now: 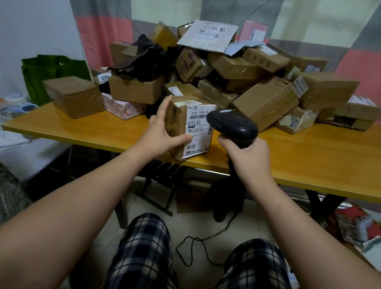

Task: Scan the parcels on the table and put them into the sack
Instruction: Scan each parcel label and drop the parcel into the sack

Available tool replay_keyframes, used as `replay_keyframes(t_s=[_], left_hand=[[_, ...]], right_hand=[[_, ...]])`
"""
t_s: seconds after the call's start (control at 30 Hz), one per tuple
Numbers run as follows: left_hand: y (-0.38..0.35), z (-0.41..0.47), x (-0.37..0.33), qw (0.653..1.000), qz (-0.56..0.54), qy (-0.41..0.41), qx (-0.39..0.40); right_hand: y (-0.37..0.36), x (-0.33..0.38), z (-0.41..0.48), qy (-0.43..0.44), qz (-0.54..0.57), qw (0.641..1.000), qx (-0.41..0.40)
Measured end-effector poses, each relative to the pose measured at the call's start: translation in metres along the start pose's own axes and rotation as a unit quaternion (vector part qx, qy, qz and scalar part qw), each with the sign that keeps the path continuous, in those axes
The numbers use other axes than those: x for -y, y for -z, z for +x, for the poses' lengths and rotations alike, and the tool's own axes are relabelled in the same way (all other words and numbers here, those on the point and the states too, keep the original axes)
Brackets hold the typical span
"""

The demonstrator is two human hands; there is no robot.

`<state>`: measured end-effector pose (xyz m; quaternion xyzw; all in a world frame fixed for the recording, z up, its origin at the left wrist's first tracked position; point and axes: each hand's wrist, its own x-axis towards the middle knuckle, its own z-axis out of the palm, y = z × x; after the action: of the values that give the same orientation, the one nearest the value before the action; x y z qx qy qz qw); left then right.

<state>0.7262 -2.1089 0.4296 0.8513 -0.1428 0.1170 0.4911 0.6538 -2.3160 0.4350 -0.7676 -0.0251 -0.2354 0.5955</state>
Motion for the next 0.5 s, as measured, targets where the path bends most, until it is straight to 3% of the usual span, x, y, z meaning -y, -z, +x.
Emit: replay_keyframes(t_s=[0.5], left_hand=[[0.005, 0.017, 0.009, 1.0, -0.026, 0.005, 0.007]], right_hand=[[-0.004, -0.003, -0.008, 0.015, -0.043, 0.999, 0.027]])
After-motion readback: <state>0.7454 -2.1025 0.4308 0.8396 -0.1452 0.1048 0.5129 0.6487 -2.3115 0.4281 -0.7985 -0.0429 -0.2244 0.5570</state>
